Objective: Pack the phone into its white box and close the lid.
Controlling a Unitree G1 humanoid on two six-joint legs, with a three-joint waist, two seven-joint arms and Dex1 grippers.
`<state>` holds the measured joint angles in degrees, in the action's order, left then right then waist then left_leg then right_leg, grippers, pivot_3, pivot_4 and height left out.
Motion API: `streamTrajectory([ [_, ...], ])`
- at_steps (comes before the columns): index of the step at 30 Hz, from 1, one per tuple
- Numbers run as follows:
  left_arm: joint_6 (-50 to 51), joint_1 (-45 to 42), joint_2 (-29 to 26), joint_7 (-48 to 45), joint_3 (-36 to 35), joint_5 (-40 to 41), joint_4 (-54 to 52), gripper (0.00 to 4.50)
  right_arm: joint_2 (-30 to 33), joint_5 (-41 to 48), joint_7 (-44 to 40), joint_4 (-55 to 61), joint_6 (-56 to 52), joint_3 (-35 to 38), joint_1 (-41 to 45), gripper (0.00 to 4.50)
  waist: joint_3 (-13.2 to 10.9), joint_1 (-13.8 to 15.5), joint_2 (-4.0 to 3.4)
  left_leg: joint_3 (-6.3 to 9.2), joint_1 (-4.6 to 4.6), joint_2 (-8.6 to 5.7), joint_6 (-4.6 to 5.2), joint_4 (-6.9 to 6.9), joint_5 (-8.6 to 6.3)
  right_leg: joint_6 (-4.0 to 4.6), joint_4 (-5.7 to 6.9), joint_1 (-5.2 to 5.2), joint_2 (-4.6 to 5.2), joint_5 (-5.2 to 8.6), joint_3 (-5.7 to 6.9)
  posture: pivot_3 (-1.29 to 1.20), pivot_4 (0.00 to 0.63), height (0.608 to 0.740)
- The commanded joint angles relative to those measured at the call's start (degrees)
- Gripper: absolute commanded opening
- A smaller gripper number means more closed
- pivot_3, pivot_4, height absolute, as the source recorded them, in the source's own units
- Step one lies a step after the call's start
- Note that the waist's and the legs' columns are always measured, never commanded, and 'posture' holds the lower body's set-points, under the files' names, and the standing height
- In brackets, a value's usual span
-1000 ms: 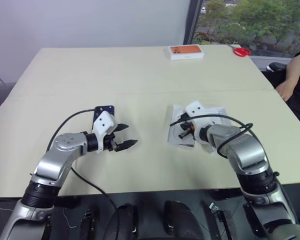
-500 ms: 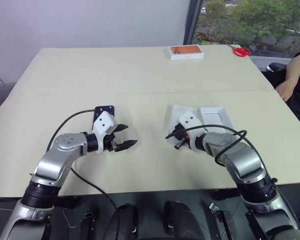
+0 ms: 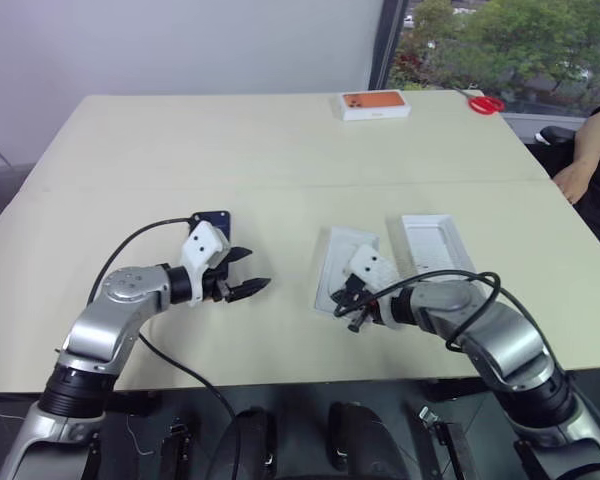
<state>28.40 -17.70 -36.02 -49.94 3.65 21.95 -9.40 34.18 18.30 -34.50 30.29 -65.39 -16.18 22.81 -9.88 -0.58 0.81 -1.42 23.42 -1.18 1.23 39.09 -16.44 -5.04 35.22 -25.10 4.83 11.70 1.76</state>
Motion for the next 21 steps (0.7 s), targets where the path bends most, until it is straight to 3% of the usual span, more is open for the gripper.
streamTrajectory([
  [1,-0.06,-0.03,-0.60,-0.22,-1.43,0.44,-1.87,3.82,1.99,0.14,-0.68,2.12,1.61,1.09,0.61,0.04,0.00,0.05,0.00,0.00,0.00,0.00,0.00,0.00,0.00,0.00,-0.01,0.00,0.00,0.00,0.00,0.00,0.150,0.740],
  [7,-0.11,-0.04,-0.68,-0.28,-1.62,0.39,-1.70,3.82,1.24,-2.88,4.67,-4.45,1.13,4.96,5.26,0.04,0.00,-0.04,0.00,0.00,0.00,0.00,0.00,0.00,0.00,0.01,0.00,0.00,0.01,0.00,0.00,0.00,0.150,0.740],
  [16,-0.16,-0.55,-0.24,-0.15,-1.26,0.20,-1.37,3.82,-4.55,-7.80,11.13,-16.97,2.25,3.69,9.85,0.04,0.00,0.00,0.00,-0.01,0.01,0.00,0.00,0.00,0.00,0.01,0.00,-0.01,0.01,0.00,0.00,0.00,0.150,0.740],
  [21,-0.07,-0.27,-0.17,0.04,-1.32,0.28,-1.70,3.82,-4.11,-9.58,11.22,-18.38,2.96,2.51,10.71,0.04,0.00,0.02,0.00,-0.01,0.01,-0.01,0.00,0.00,0.00,0.01,0.00,0.00,0.02,0.00,0.01,0.00,0.150,0.740],
])
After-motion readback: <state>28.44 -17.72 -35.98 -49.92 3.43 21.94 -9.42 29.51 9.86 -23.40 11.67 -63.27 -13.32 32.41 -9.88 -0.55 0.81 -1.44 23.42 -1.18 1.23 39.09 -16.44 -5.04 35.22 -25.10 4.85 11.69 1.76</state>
